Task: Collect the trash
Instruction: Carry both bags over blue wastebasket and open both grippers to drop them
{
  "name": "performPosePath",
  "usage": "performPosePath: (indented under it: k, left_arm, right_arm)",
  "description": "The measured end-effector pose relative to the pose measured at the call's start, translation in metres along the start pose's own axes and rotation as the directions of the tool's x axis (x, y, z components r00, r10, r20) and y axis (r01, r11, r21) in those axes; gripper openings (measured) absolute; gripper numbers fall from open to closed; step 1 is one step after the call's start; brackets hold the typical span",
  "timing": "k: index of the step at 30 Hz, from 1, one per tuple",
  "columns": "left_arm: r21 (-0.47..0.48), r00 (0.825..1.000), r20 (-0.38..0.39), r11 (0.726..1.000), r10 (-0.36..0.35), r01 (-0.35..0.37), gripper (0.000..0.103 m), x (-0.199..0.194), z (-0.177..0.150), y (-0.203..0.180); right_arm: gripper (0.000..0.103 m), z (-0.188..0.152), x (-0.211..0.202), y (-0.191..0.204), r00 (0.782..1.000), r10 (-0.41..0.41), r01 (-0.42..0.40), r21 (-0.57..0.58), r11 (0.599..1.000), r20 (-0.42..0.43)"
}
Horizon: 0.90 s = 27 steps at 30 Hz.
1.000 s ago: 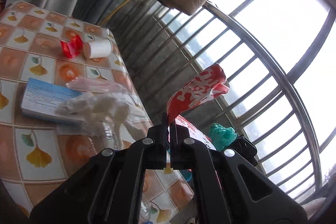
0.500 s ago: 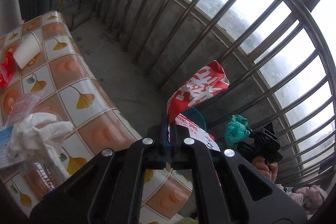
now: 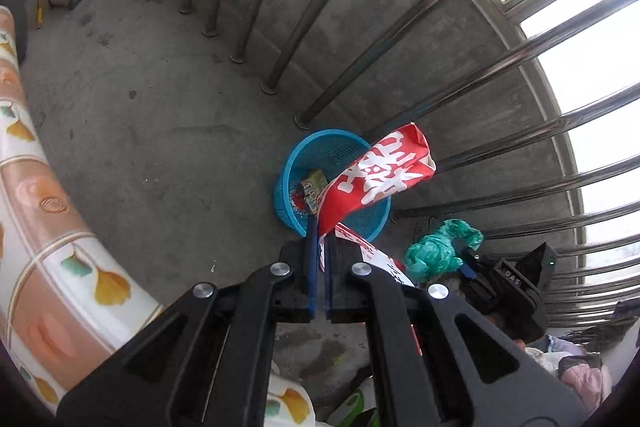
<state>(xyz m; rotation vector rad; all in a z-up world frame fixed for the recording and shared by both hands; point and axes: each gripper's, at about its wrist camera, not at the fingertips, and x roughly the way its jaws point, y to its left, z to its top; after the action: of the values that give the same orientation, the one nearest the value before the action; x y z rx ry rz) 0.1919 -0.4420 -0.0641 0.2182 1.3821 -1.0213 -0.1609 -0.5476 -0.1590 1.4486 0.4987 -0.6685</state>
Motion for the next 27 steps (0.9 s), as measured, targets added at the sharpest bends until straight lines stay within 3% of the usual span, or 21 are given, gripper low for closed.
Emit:
performPosePath:
  k: [5,8,10,12,13,16,22,27]
  left_arm:
    - [0.002,0.993,-0.089,0.997,0.077,-0.077,0.001,0.072,0.022,-0.019]
    - [-0.015,0.991,-0.109,0.997,0.074,-0.076,0.004,0.106,0.030,-0.031]
    - [-0.017,0.992,-0.116,0.999,0.041,-0.043,0.015,0.124,0.033,-0.040]
    - [-0.030,0.991,-0.133,0.999,0.018,-0.022,0.033,0.132,0.031,-0.041]
    - [-0.048,0.992,-0.126,0.999,0.014,-0.020,0.039,0.131,0.030,-0.040]
    - [-0.083,0.994,-0.102,0.996,-0.037,0.029,0.045,0.116,0.025,-0.036]
    - [-0.062,0.999,-0.012,0.997,-0.045,0.044,0.046,0.061,0.018,-0.026]
    - [-0.046,0.995,0.077,0.997,-0.062,0.066,0.046,-0.016,0.004,-0.011]
  right_arm:
    - [0.028,0.027,-0.006,0.009,0.991,-0.051,0.056,-0.040,0.998,0.125]
    - [0.028,0.037,0.005,0.013,0.987,-0.052,0.060,-0.054,0.997,0.152]
    - [0.038,0.045,0.024,0.014,0.985,-0.089,0.105,-0.098,0.990,0.150]
    - [0.047,0.048,0.043,0.011,0.975,-0.185,0.198,-0.097,0.975,0.123]
    - [0.053,0.050,0.049,0.005,0.970,-0.211,0.221,-0.082,0.972,0.119]
    - [0.057,0.050,0.053,-0.005,0.964,-0.236,0.243,-0.046,0.969,0.119]
    - [0.059,0.037,0.045,-0.012,0.967,-0.229,0.238,-0.064,0.969,0.113]
    - [0.059,0.022,0.029,0.000,0.973,-0.200,0.211,-0.093,0.973,0.116]
